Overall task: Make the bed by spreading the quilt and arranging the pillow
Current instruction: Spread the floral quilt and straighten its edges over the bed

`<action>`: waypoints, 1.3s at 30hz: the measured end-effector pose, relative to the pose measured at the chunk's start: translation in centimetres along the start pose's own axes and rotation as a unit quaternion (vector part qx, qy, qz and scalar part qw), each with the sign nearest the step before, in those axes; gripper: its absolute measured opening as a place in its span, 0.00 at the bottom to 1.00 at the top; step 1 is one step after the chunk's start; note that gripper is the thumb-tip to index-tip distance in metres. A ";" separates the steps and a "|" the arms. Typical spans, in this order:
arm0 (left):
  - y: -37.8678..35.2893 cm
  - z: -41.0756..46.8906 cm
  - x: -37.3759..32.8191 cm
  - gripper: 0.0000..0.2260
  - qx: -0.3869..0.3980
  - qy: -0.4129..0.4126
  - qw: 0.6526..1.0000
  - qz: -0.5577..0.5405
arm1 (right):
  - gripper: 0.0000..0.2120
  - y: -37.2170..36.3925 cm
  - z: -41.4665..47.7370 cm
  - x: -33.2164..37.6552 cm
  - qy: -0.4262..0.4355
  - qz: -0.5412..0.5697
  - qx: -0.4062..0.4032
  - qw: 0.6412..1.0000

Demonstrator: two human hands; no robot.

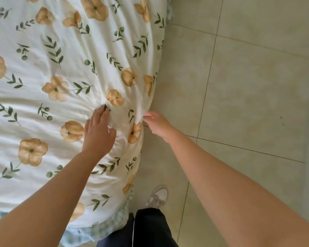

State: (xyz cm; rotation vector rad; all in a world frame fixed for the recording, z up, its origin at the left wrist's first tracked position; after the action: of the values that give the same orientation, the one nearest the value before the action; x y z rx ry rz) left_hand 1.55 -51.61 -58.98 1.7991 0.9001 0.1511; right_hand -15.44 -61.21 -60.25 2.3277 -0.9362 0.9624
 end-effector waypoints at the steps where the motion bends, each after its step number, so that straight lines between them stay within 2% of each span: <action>1: 0.7 0.1 -0.2 0.26 0.015 0.013 0.999 -0.043 | 0.22 0.5 0.0 0.8 0.016 -0.012 -0.005 1.000; 3: 2.2 0.4 -0.4 0.20 0.024 0.043 0.992 -0.115 | 0.22 1.3 -0.1 2.7 0.035 -0.013 -0.008 0.999; 6: 3.7 1.1 -0.4 0.16 0.012 0.053 0.989 -0.140 | 0.22 2.7 0.2 4.8 0.048 0.003 -0.020 0.999; 10: 4.2 2.4 -1.0 0.16 -0.018 0.043 0.989 -0.141 | 0.21 4.4 1.9 6.7 0.066 -0.024 -0.035 0.997; 16: 4.0 7.2 -2.7 0.18 -0.083 0.014 0.984 -0.154 | 0.18 8.3 7.5 10.7 0.018 0.043 -0.059 0.997; 21: 3.8 11.9 -5.2 0.22 -0.074 -0.004 0.989 -0.129 | 0.23 11.9 13.5 13.6 0.000 0.050 -0.115 0.992; 24: 4.5 14.9 -6.7 0.24 -0.061 -0.017 0.992 -0.106 | 0.22 12.0 17.6 14.9 -0.027 0.073 -0.140 0.987; 28: 4.7 18.1 -9.4 0.26 -0.026 -0.013 0.997 -0.070 | 0.16 12.4 20.1 16.1 -0.058 0.071 -0.124 0.988; 32: 2.6 18.5 -12.2 0.27 -0.002 -0.016 0.998 0.059 | 0.17 14.7 21.0 16.0 -0.067 0.014 -0.137 0.988; 37: 1.8 18.6 -11.9 0.25 -0.031 -0.023 0.998 0.048 | 0.13 16.5 21.3 16.0 -0.074 0.074 -0.083 0.991; 39: 1.8 18.6 -12.0 0.22 -0.028 -0.020 0.998 0.048 | 0.08 16.9 21.3 15.9 -0.069 0.082 -0.077 0.991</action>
State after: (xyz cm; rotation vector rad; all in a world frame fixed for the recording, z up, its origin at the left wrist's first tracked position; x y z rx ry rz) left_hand 3.24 -73.55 -61.62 1.7869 0.7748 0.1989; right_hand -10.07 -92.25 -59.99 2.2375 -1.2275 0.7678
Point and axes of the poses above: each hand's wrist, its own z-axis towards the middle knuckle, its own y-axis out of the back of the hand, x = y × z, the point moved 1 cm from there along z, towards the middle knuckle, and after that the axes turned 12 degrees about y, right-handed, at the moved point
